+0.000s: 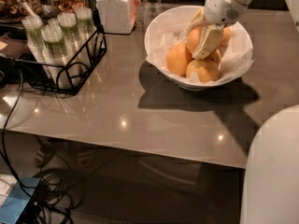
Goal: Pick orange from white bowl
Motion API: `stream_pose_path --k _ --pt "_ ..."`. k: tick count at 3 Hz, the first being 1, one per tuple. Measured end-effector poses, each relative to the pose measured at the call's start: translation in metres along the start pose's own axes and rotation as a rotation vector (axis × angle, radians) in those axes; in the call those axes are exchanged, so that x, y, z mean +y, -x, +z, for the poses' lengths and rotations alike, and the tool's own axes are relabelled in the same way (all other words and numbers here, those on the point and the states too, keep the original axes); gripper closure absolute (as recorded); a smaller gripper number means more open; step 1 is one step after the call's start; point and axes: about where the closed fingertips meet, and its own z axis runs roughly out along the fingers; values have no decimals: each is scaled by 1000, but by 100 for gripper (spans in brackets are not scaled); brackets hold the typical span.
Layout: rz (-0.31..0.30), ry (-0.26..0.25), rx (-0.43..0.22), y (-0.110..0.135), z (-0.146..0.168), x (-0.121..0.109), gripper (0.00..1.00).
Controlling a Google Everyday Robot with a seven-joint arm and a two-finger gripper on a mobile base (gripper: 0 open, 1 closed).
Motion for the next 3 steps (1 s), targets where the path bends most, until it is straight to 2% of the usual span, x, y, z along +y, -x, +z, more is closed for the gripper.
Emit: stream_pose_path --k 1,2,3 --pt "-5 -23 3 3 2 -7 100" --pt "-55 -66 8 20 -22 1 100" --pt "-81 -136 -59 38 -56 25 100"
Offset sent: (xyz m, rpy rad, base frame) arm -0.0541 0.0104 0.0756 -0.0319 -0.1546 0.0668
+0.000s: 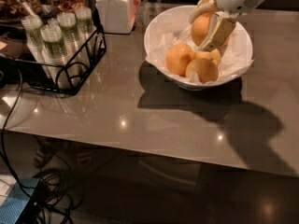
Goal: Pick orange from white bowl
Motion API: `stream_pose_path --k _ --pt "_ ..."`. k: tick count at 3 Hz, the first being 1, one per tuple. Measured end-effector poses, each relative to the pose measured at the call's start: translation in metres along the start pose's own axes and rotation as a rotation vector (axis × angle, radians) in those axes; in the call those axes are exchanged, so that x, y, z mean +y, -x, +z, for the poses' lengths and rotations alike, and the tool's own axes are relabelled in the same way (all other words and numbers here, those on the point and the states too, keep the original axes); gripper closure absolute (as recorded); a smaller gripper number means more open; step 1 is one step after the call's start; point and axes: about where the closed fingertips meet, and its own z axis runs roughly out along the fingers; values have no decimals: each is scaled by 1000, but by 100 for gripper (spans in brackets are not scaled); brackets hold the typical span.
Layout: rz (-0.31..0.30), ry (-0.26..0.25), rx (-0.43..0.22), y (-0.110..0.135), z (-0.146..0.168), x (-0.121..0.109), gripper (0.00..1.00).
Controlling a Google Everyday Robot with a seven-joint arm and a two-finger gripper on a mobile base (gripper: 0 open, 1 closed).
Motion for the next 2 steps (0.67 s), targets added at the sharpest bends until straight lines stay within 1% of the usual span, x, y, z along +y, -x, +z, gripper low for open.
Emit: stream_pose_path --k 1,2 --pt "51 -76 -130 8 -26 29 100" --pt "118 -154 -266 11 -42 63 100"
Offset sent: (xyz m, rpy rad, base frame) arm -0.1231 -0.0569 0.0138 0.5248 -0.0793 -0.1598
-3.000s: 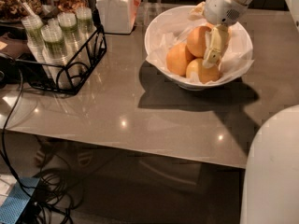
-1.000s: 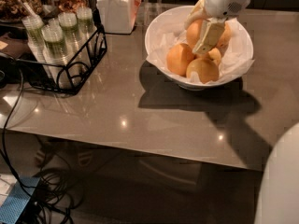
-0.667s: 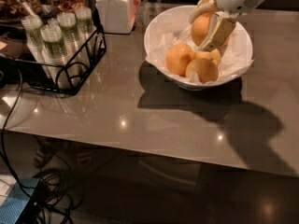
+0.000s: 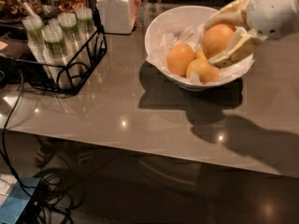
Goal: Pick orange from white bowl
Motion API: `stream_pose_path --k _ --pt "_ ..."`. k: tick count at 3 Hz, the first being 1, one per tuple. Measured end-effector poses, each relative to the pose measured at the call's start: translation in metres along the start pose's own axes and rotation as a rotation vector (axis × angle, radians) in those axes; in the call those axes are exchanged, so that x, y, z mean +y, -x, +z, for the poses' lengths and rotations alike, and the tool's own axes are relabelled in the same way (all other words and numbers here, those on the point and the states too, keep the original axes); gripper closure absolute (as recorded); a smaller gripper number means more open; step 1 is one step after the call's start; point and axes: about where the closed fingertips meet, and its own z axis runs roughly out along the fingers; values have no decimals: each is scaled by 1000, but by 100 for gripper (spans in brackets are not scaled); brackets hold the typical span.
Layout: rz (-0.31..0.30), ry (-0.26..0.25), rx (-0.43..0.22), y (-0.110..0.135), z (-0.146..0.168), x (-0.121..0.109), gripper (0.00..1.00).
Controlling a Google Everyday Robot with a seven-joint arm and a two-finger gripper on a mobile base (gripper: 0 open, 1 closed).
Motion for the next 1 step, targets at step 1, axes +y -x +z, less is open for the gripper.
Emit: stream_pose_path --k 1 --pt "48 -95 -57 -1 -25 28 100"
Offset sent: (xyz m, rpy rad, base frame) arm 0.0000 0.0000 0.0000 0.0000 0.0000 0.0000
